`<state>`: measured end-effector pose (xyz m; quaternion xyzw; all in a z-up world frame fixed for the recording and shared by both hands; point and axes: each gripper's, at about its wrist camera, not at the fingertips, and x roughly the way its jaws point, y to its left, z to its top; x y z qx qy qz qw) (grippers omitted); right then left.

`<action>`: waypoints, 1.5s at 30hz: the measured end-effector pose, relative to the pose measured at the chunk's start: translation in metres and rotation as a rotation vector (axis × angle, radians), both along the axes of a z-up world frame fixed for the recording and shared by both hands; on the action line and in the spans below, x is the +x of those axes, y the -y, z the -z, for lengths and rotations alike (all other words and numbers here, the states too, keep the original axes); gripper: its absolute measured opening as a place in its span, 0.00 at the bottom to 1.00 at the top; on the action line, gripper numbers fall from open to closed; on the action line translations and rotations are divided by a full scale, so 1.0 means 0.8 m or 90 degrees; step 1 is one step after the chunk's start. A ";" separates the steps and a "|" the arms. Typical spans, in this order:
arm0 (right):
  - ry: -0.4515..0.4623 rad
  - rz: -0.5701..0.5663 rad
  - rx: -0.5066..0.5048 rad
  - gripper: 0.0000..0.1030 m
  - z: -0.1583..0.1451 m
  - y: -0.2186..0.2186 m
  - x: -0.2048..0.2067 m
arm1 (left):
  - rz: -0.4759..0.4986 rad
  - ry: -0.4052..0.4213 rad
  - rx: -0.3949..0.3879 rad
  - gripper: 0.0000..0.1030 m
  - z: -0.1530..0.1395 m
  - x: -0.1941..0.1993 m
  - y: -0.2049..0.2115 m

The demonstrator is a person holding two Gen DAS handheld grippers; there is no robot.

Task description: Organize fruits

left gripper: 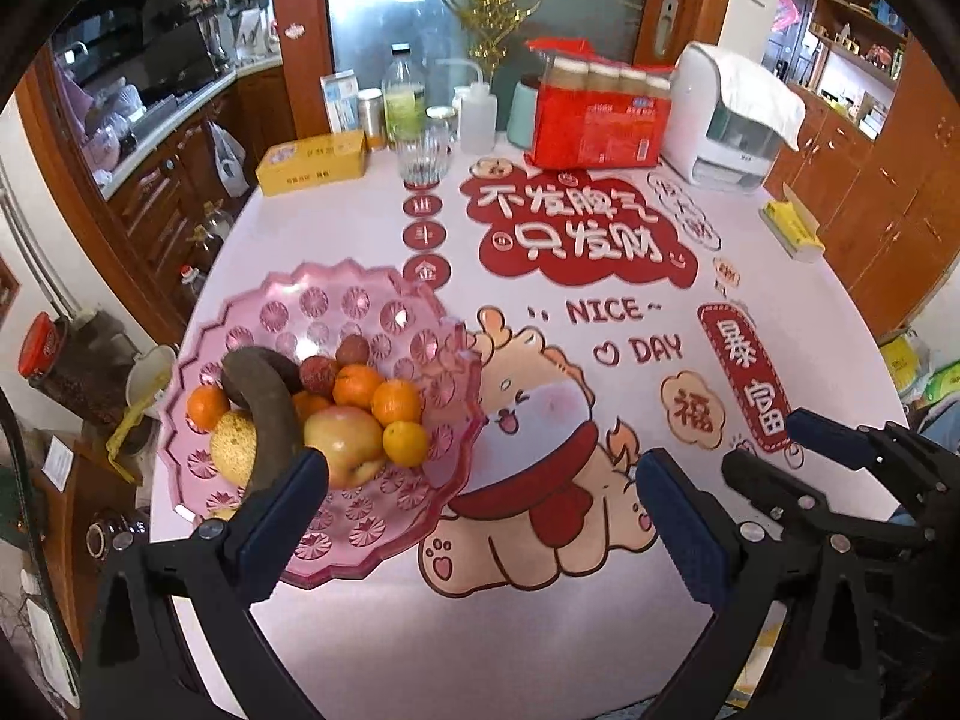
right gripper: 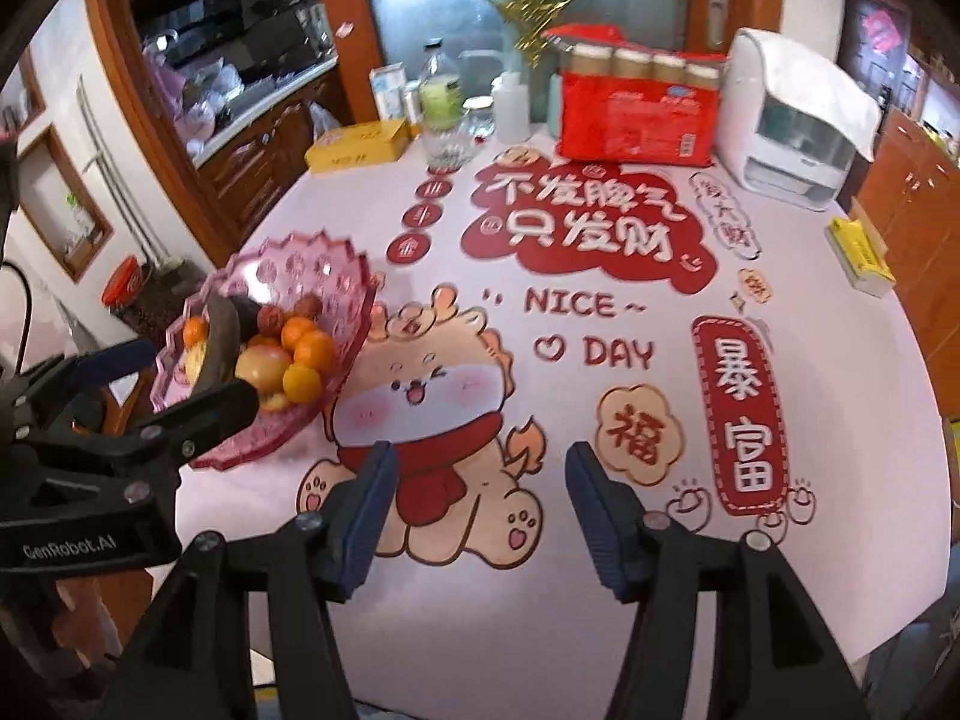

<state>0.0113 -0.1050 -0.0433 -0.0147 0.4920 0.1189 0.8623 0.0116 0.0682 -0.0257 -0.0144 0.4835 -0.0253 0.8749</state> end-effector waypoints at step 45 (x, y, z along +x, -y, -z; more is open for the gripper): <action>0.065 -0.011 0.001 0.58 -0.049 0.022 0.000 | -0.065 0.016 0.019 0.99 -0.034 -0.012 0.020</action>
